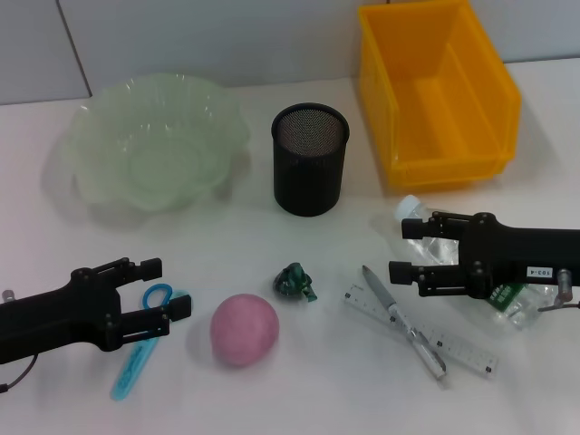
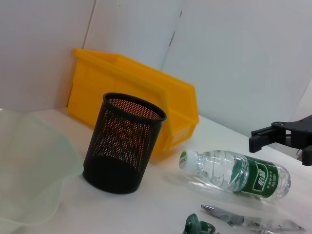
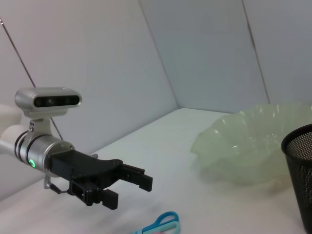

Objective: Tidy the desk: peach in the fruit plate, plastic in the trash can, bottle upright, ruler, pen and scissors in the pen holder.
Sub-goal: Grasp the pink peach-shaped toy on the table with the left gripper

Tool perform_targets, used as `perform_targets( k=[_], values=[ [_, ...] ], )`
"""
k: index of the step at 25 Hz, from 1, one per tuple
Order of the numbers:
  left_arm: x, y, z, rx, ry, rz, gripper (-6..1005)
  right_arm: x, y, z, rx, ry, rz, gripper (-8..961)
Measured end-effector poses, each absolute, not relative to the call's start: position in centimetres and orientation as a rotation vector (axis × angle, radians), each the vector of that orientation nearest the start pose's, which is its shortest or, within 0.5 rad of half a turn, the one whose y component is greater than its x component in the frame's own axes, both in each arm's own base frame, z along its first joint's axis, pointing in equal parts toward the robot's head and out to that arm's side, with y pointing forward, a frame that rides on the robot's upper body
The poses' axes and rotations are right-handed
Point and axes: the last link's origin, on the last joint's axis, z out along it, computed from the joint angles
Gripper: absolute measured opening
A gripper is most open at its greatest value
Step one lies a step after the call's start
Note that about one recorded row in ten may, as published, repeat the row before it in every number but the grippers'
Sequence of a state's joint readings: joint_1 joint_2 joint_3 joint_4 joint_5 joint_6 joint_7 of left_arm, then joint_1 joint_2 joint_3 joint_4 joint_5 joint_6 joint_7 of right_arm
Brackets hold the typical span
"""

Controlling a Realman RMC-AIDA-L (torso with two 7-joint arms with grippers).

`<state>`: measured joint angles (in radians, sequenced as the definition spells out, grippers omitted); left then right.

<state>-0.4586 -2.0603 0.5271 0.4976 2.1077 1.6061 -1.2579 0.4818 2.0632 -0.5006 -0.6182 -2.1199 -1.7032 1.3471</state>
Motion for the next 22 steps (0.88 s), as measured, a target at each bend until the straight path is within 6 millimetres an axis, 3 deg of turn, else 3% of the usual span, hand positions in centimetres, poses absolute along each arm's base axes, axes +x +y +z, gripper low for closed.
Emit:
perform_targets(
  k=[16,22],
  values=[
    [-29.9,28.9,-0.7,-2.68,-0.746,-0.791,829,28.7,29.9,1.2,-2.719,0.715,0.781,816],
    [-29.3,28.3,0.5,-2.713,-0.585,-0.836,828,29.0,29.7,1.3,-2.707,0.717,0.785,813]
  ],
)
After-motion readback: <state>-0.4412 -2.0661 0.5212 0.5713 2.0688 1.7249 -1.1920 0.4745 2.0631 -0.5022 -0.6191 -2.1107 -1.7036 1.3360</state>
